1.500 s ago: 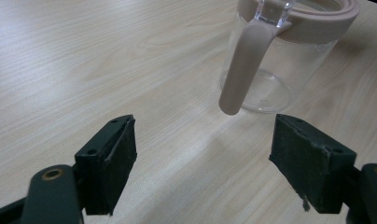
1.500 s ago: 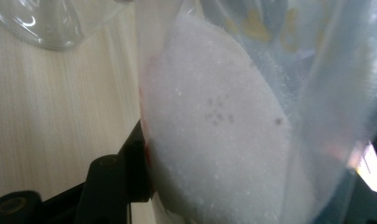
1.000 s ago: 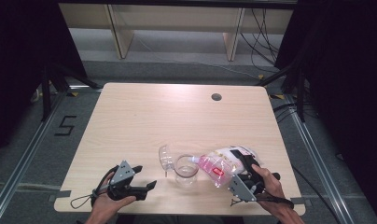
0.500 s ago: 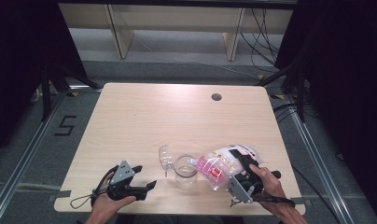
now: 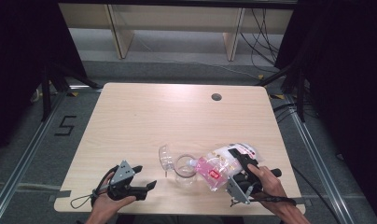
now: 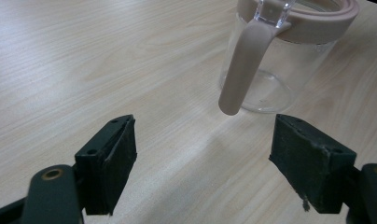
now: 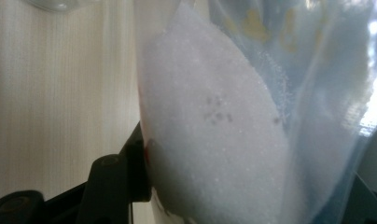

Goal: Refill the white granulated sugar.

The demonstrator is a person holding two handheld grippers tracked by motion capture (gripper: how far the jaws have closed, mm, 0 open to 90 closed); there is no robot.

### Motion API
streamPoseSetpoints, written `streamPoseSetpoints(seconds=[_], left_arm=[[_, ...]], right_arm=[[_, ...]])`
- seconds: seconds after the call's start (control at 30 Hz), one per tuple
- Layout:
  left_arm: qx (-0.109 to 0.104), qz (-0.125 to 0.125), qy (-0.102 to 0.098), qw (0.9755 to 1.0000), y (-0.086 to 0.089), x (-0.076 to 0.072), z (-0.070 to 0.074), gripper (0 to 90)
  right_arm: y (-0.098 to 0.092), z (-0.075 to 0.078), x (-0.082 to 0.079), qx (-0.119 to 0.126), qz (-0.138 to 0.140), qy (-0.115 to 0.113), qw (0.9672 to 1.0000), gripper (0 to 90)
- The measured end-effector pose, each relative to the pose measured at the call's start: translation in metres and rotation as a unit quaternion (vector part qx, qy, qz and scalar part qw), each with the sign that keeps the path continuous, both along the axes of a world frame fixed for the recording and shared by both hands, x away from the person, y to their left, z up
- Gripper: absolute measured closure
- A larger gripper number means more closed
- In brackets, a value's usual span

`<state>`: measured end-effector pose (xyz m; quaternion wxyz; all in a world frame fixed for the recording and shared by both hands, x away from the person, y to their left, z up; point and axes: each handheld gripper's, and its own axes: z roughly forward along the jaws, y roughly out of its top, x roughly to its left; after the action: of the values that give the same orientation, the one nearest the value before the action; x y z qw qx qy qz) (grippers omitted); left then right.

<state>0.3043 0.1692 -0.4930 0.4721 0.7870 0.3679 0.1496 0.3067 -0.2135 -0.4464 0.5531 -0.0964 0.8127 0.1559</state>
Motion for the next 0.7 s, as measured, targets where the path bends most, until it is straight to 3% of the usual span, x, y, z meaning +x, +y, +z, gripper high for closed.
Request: streamPoseSetpoints(seconds=[0.03, 0.07, 0.13, 0.23, 0.3, 0.33, 0.37, 0.43, 0.47, 0.7], left_arm=[[-0.001, 0.000, -0.001, 1.0000, -0.0001, -0.0001, -0.0001, 22.0], [0.001, 0.004, -0.002, 1.0000, 0.0000, -0.0004, 0.0001, 22.0], [0.000, 0.003, -0.001, 1.0000, 0.0000, -0.0001, -0.0001, 22.0], [0.000, 0.000, 0.000, 1.0000, -0.0001, 0.0000, -0.0001, 22.0], [-0.001, 0.001, 0.000, 1.0000, -0.0003, 0.0000, -0.0001, 22.0], [-0.001, 0.000, 0.000, 1.0000, -0.0001, 0.0000, -0.0001, 22.0], [0.000, 0.001, -0.001, 1.0000, 0.0000, 0.0001, -0.0001, 22.0], [-0.001, 0.003, -0.001, 1.0000, 0.0000, 0.0000, -0.0001, 22.0], [-0.001, 0.003, -0.001, 1.0000, 0.0000, 0.0000, -0.0001, 22.0], [0.000, 0.002, -0.002, 1.0000, 0.0002, 0.0000, 0.0001, 22.0]], right_arm=[[0.0002, -0.0004, 0.0002, 0.000, 0.001, 0.000, 1.0000, 46.8], [0.0000, -0.0033, -0.0002, 0.017, -0.005, 0.010, 0.9998, 46.8], [0.0005, -0.0033, -0.0009, 0.017, -0.010, 0.009, 0.9998, 46.9], [0.0009, -0.0018, -0.0010, 0.010, -0.010, 0.005, 0.9999, 46.9], [0.0023, 0.0029, 0.0006, -0.024, 0.005, -0.011, 0.9996, 47.0], [0.0023, 0.0026, 0.0005, -0.022, 0.003, -0.009, 0.9997, 47.1], [0.0014, -0.0003, -0.0001, -0.003, -0.006, 0.002, 1.0000, 47.1], [0.0016, -0.0004, 0.0003, -0.008, -0.004, 0.003, 1.0000, 47.2], [0.0025, 0.0026, 0.0008, -0.028, 0.004, -0.012, 0.9995, 47.2], [0.0025, 0.0030, 0.0010, -0.035, 0.001, -0.014, 0.9993, 47.4]])
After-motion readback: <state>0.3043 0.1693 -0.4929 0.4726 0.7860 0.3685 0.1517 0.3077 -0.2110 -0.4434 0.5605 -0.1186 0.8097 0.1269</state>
